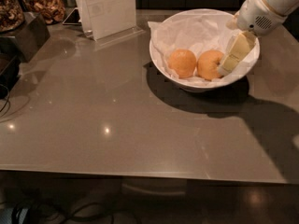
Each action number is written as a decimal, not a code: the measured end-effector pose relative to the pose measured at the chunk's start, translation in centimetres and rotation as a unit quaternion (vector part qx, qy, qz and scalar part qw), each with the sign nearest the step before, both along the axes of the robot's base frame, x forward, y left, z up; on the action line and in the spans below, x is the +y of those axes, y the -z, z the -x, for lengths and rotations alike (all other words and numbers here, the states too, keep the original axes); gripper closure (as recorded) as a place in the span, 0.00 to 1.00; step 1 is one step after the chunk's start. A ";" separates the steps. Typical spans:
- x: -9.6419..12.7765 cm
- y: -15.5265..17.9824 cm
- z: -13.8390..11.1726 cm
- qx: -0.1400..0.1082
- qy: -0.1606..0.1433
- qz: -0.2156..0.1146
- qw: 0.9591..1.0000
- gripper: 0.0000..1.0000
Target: Pick orange from white bowl
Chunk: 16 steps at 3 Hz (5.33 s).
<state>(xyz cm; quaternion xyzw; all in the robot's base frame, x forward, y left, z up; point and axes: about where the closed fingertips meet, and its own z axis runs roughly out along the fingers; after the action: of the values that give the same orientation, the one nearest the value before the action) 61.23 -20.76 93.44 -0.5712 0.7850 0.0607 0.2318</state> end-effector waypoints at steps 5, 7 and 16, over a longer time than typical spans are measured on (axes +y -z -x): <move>3.0 5.8 -3.0 0.074 -0.041 -0.028 0.996 0.12; 2.9 8.0 -3.7 0.100 -0.036 -0.029 0.994 0.15; -0.3 -2.9 2.6 -0.010 -0.057 -0.242 0.969 1.00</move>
Offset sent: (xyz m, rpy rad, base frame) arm 0.0024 -0.0006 -0.0049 0.0030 0.0082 -0.0060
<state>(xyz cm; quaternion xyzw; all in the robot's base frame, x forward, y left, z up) 58.65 -21.10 96.31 -0.5425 0.7108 0.2566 0.3670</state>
